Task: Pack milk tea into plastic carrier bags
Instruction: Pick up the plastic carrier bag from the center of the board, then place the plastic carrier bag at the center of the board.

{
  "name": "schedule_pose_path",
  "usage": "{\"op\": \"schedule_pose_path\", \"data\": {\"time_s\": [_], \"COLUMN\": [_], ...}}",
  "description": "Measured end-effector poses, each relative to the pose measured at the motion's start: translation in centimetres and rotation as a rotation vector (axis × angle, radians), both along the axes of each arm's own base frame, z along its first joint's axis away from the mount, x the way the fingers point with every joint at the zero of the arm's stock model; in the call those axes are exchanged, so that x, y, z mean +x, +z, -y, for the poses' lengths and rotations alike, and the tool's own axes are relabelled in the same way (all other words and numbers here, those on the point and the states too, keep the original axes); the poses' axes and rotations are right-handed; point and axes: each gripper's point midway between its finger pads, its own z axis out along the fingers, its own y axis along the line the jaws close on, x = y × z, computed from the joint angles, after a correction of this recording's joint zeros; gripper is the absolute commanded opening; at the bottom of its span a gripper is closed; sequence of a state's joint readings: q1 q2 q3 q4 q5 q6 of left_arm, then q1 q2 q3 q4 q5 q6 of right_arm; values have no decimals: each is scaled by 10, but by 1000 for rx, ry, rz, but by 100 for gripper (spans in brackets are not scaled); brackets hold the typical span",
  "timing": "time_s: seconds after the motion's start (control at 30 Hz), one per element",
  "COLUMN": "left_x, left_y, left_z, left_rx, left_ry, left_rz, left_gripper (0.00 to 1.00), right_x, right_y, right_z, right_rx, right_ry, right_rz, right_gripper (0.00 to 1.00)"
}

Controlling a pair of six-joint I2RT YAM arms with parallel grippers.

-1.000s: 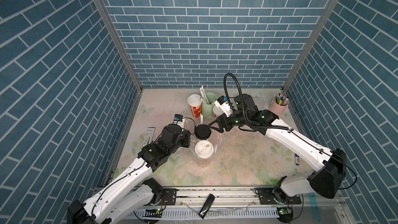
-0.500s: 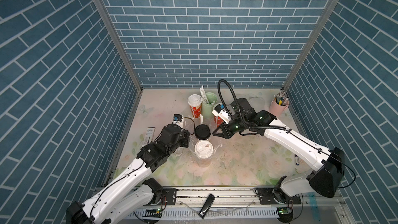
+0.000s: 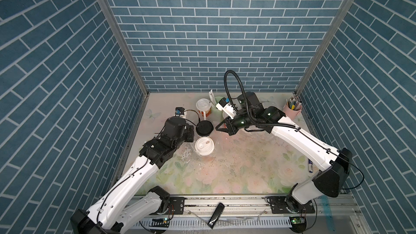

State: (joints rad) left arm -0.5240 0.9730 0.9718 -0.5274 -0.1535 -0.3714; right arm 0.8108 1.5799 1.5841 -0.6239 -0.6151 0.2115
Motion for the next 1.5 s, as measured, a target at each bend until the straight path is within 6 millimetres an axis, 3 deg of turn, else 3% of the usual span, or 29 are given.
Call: {"op": "schedule_pose_path", "data": {"time_s": [0.4, 0.57, 0.77, 1.13, 1.37, 1.5], "left_x": [47, 71, 100, 137, 162, 178], "left_y": [10, 5, 2, 18, 6, 0], "left_z": [-34, -48, -56, -58, -70, -79], "left_rx": [38, 29, 30, 28, 21, 15], "left_ry": [93, 124, 129, 97, 112, 130], "left_rz": [-48, -67, -75, -14, -2, -3], "left_gripper": [0, 0, 0, 0, 0, 0], "right_x": [70, 109, 138, 152, 163, 170], "right_y": [28, 29, 20, 5, 7, -3], "right_z": [-56, -72, -90, -110, -122, -129], "right_rx": [99, 142, 182, 229, 286, 302], "right_ry": [30, 24, 33, 49, 51, 48], "right_rz": [74, 80, 68, 13, 20, 10], "right_gripper": [0, 0, 0, 0, 0, 0]}}
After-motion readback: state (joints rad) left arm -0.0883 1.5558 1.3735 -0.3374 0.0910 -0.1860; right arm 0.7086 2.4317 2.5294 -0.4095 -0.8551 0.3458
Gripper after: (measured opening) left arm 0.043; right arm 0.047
